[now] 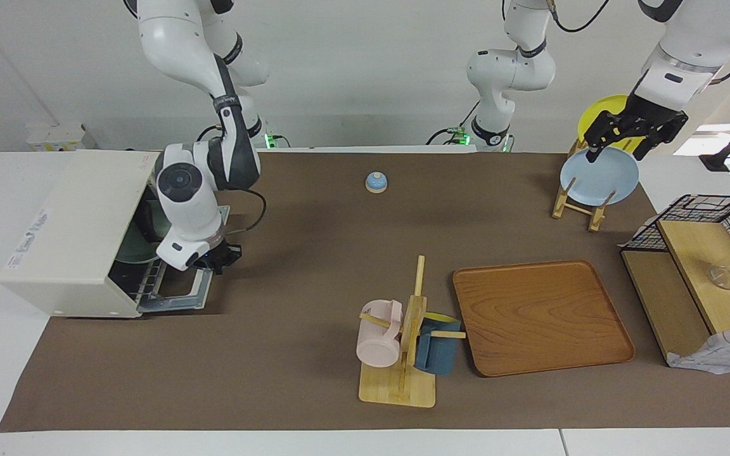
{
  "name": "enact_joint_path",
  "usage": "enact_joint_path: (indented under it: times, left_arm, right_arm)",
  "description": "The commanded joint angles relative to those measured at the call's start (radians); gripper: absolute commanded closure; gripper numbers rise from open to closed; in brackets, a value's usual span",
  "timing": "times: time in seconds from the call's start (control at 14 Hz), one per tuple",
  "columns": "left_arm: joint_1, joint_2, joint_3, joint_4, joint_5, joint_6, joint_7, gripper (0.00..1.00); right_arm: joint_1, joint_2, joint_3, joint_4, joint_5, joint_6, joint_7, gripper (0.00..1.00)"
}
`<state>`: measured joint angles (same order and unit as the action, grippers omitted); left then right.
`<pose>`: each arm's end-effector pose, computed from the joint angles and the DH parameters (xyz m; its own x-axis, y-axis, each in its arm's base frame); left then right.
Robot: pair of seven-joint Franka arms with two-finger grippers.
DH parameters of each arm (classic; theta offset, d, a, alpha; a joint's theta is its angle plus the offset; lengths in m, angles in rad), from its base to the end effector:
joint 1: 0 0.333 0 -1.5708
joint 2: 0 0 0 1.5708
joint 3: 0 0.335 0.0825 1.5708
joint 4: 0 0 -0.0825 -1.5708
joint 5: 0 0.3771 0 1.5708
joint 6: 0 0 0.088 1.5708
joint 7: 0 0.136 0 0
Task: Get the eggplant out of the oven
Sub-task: 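Reach the right gripper into the toaster oven and grasp the green plate, then pull the green plate out of the oven toward the table center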
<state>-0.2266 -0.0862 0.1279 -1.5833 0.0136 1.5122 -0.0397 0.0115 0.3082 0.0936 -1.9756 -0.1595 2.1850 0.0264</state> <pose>0.5116 -0.0455 0.6489 0.9982 -0.0585 0.0145 -0.0584 -0.9983 -0.0020 0.5920 0.0511 0.3000 0.9810 0.1677 -0.0978 0.1769 -0.9796 0.0948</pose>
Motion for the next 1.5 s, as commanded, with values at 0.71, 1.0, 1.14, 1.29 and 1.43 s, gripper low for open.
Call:
enact_joint_path:
  times: [0.71,1.0,1.14,1.29,1.43]
  left_arm:
    - [0.004,-0.021,-0.001,-0.020,0.016,-0.013,0.007,0.00]
    - [0.004,-0.023,-0.001,-0.020,0.016,-0.013,0.007,0.00]
    - [0.004,-0.023,-0.001,-0.020,0.016,-0.013,0.006,0.00]
    - [0.004,-0.023,-0.001,-0.020,0.016,-0.013,0.007,0.00]
    - [0.004,-0.021,-0.001,-0.020,0.016,-0.013,0.007,0.00]
  right_arm:
    - [-0.128,-0.257,0.005,-0.119,-0.002,-0.230,0.012,0.50]
    - [-0.139,-0.256,0.005,-0.198,-0.047,-0.120,-0.028,0.67]
    - [-0.104,-0.251,0.006,-0.184,-0.075,-0.134,-0.019,1.00]
    - [-0.020,-0.238,0.008,-0.125,-0.084,-0.204,0.039,1.00]
    - [0.121,-0.181,0.008,0.005,-0.083,-0.330,0.186,1.00]
